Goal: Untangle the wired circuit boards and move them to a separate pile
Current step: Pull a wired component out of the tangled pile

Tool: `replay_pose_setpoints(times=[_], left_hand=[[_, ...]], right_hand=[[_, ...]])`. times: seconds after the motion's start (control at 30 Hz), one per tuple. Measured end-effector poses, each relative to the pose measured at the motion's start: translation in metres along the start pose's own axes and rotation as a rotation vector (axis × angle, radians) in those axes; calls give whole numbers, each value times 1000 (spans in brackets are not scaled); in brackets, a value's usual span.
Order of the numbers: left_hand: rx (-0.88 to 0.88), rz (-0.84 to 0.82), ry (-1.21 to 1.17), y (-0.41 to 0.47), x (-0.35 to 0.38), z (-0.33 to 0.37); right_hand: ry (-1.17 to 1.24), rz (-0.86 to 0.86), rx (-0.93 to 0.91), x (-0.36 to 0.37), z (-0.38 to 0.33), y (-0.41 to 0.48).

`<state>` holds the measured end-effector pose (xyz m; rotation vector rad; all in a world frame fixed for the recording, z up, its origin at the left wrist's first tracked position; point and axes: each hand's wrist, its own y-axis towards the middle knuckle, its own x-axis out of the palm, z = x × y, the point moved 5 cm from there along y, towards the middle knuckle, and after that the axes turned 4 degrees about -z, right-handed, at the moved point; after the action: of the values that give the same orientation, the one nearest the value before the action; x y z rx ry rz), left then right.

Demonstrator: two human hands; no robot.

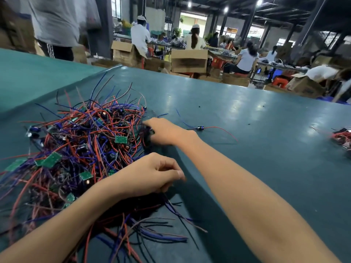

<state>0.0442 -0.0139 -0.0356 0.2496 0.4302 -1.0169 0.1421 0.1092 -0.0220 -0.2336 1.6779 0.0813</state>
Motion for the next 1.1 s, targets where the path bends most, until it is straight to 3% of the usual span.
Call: replay_pose_setpoints(times=[0.27, 0.47, 0.57, 0.77, 0.9, 0.97, 1.1], left_hand=[[9, 13, 3, -4, -1, 4], [-5, 13, 5, -5, -1, 4], [-10, 18, 0, -4, -2, 3], [-23, 8, -34, -4, 0, 3], [-16, 8, -4, -2, -1, 3], [-15, 11, -4, -2, 0, 4], [-23, 20, -7, -2, -1, 4]], right_hand=[[-195, 119, -18, -18, 18, -7], [353, 177, -20, -65, 39, -26], [529, 109, 37, -72, 45, -25], [217, -212, 93, -35, 49, -38], [17, -32, -17, -31, 37, -45], [-63, -81, -2, -26, 38, -48], [53, -36, 28, -38, 43, -60]])
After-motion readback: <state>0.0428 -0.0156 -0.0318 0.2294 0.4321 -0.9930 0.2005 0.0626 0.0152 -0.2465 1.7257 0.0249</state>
